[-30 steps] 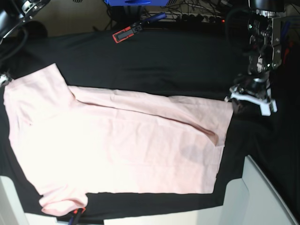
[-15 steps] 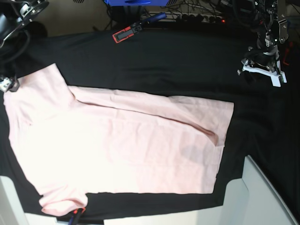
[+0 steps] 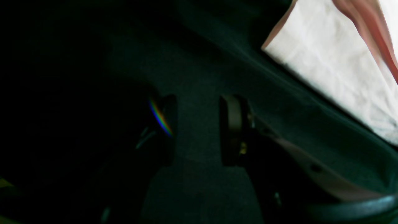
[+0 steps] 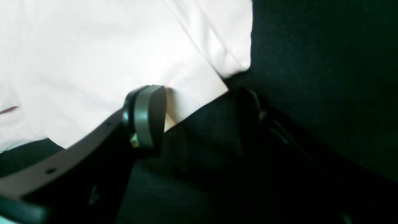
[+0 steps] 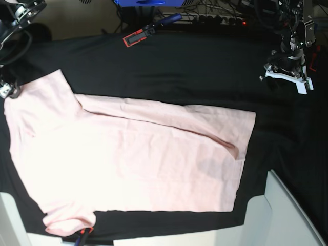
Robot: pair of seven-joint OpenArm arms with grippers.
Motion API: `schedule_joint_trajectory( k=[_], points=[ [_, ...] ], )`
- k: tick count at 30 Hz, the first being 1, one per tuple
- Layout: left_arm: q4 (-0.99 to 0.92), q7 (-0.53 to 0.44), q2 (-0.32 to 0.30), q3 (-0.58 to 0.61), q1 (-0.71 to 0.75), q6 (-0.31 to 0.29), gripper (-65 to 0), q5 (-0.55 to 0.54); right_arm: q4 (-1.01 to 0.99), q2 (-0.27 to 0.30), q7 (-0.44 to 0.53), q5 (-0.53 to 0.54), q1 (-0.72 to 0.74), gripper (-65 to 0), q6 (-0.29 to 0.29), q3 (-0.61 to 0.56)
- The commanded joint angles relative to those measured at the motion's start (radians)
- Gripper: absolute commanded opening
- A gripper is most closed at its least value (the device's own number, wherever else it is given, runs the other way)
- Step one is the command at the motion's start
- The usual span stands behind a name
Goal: Fold the T-shirt properly
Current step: 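Open both grippers and raise them off the folded fabric, then lower the right gripper onto the folded fabric near the sleeve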
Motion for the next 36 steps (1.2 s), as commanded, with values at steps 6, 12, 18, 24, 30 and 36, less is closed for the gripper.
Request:
schedule_joint_trajectory(
  k=[6, 12, 18, 24, 30, 36],
  points=[
    [0.014, -0.018, -0.014, -0.007, 0.001, -0.007, -42.7, -0.005, 0.01, 0.016, 0.011, 0.018, 0.032, -48.5, 0.007, -0.002],
    [-0.012, -0.018, -0.014, -0.007, -0.004, -0.007, -42.7, -0.005, 0.012, 0.02, -0.051, 0.018, 0.053, -65.0, 0.007, -0.049],
    [-0.04, -0.018, 0.008, -0.009, -0.008, -0.007, -42.7, -0.005, 0.018, 0.02, -0.109, 0.018, 0.093, -65.0, 0.007, -0.051],
    [-0.031, -0.018, 0.008, -0.003, -0.008, -0.007, -42.7, -0.005, 0.017, 0.042, -0.178, 0.015, 0.165, -65.0, 0.007, -0.068],
    [-0.031, -0.018, 0.008, -0.007, -0.008, -0.007, -42.7, -0.005, 0.012, 0.043, -0.201, 0.013, 0.236, -65.0, 0.007, -0.152],
    [-0.031, -0.018, 0.008, -0.004, -0.004, -0.007, -42.7, -0.005, 0.009, 0.037, -0.195, 0.018, 0.286, -64.9, -0.054, -0.198]
  ],
)
